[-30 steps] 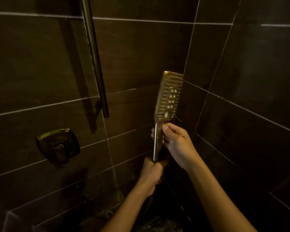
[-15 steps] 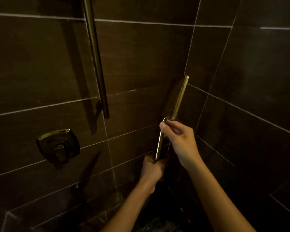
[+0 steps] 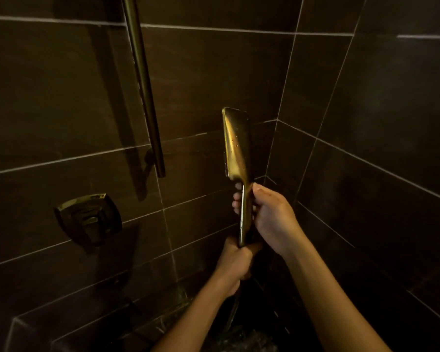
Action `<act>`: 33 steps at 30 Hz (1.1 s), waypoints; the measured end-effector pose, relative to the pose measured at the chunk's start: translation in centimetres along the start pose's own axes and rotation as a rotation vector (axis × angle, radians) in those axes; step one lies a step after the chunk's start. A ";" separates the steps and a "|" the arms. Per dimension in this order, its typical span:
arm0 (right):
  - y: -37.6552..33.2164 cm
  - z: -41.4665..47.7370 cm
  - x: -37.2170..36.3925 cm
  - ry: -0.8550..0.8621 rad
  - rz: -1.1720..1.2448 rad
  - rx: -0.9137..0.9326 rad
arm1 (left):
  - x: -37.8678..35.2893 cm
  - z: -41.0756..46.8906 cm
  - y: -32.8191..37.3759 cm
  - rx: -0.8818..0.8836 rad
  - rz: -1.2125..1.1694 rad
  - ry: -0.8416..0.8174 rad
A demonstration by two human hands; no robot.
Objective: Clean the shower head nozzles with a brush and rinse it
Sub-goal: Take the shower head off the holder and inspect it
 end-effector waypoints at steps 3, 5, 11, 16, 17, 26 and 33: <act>-0.3 -0.3 -0.6 0.046 -0.276 0.145 | 0.2 0.0 0.0 -0.012 -0.037 0.053; -0.5 -0.5 -0.7 0.089 -0.494 0.278 | 0.2 0.2 0.0 -0.021 -0.049 0.072; 0.2 -0.6 -0.2 0.030 -0.301 0.194 | 0.1 -0.5 0.3 -0.054 -0.025 0.096; 0.7 -0.8 0.4 -0.058 -0.069 0.117 | 0.1 -0.9 0.2 -0.074 0.029 0.105; 0.7 -0.9 0.5 -0.040 -0.067 0.130 | 0.0 -0.8 0.2 -0.076 0.033 0.110; 0.1 -1.2 0.4 -0.003 -0.018 0.107 | 0.3 -1.1 0.7 -0.099 -0.015 0.054; -0.6 -1.2 -0.4 0.155 -0.608 0.344 | 0.4 -0.8 0.4 -0.109 -0.068 0.101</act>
Point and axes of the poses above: each hand's wrist, its own z-axis towards the middle knuckle, its own x-axis out of the back of the hand, y = z × x, the point moved 2 cm from there along z, towards the middle knuckle, and after that the axes turned 5 degrees about x, right-handed, at the moved point
